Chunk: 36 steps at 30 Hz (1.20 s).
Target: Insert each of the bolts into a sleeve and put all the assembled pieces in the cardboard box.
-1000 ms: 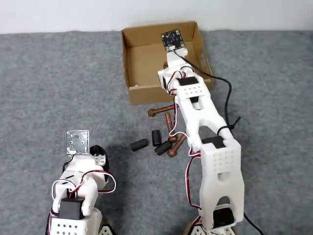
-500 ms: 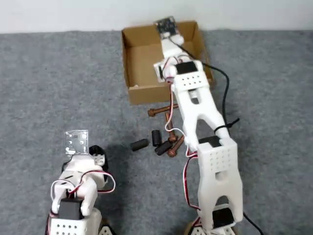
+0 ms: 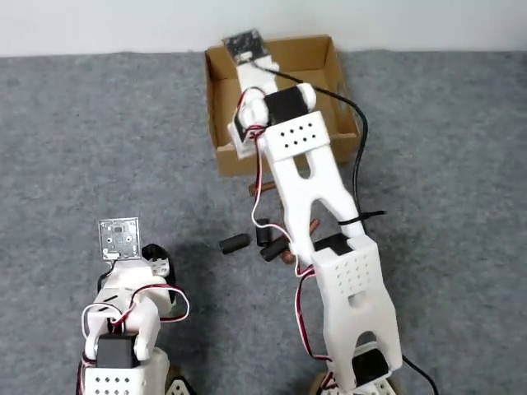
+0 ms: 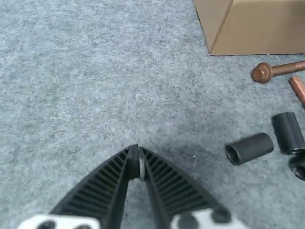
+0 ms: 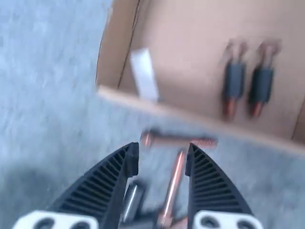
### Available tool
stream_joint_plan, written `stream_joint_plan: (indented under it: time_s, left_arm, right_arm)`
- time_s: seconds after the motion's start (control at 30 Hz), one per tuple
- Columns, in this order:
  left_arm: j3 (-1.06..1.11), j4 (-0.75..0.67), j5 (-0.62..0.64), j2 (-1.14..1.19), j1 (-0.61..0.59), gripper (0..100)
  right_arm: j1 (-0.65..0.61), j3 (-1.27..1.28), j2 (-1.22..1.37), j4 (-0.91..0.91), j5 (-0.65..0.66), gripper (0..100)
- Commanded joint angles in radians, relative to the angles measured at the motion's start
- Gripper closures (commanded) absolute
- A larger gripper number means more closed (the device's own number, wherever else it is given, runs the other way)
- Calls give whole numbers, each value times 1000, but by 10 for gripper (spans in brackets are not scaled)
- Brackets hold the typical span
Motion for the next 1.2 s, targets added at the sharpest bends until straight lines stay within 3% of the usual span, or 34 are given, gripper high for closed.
stream_joint_plan:
  time_s: [0.0,0.43,1.17]
  left_arm:
    - [-8,-8,-11,2,-11,995]
    - [-8,-8,-11,2,-11,995]
    - [-8,-6,-11,2,-12,995]
  right_arm:
    - [-19,-25,-12,76,-64,844]
    - [-54,362,-76,68,-245,844]
    - [-96,370,182,65,-295,846]
